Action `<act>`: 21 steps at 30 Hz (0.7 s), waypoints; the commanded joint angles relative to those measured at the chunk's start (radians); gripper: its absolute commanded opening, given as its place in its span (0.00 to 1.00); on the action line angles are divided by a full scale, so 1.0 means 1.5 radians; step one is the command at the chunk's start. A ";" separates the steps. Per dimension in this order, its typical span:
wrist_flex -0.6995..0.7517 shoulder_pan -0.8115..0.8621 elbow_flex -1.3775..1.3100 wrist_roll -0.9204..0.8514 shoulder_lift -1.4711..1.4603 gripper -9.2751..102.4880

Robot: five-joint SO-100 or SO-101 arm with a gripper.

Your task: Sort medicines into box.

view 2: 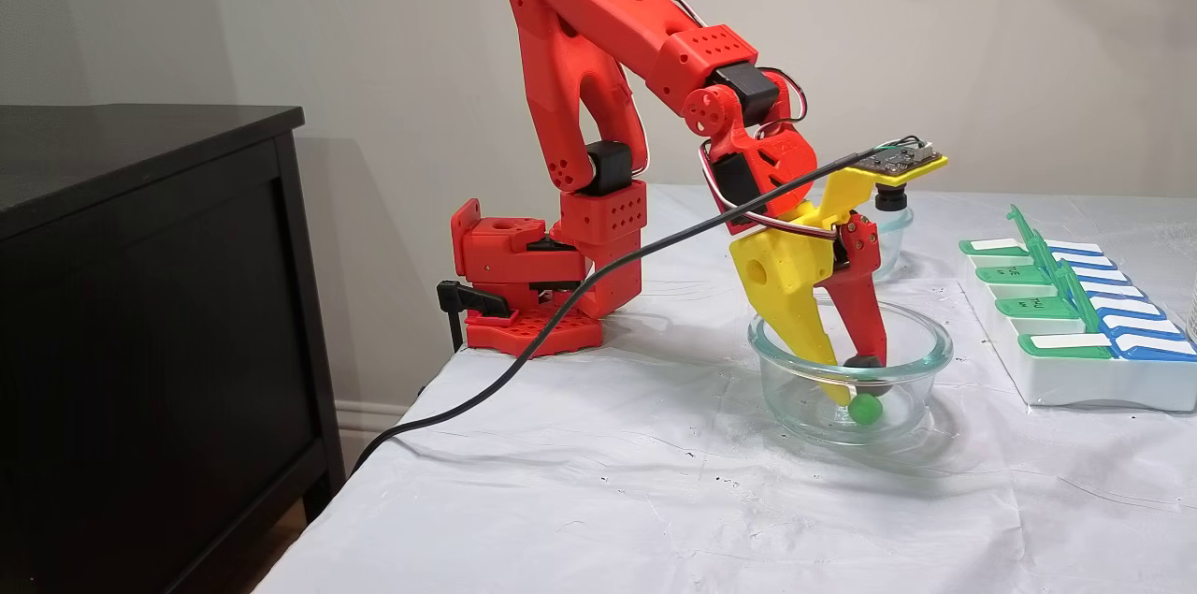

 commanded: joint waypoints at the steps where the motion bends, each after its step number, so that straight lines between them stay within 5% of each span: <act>1: -0.017 0.005 -0.037 -0.008 0.025 0.19; 21: -0.041 0.012 -0.021 -0.049 0.007 0.23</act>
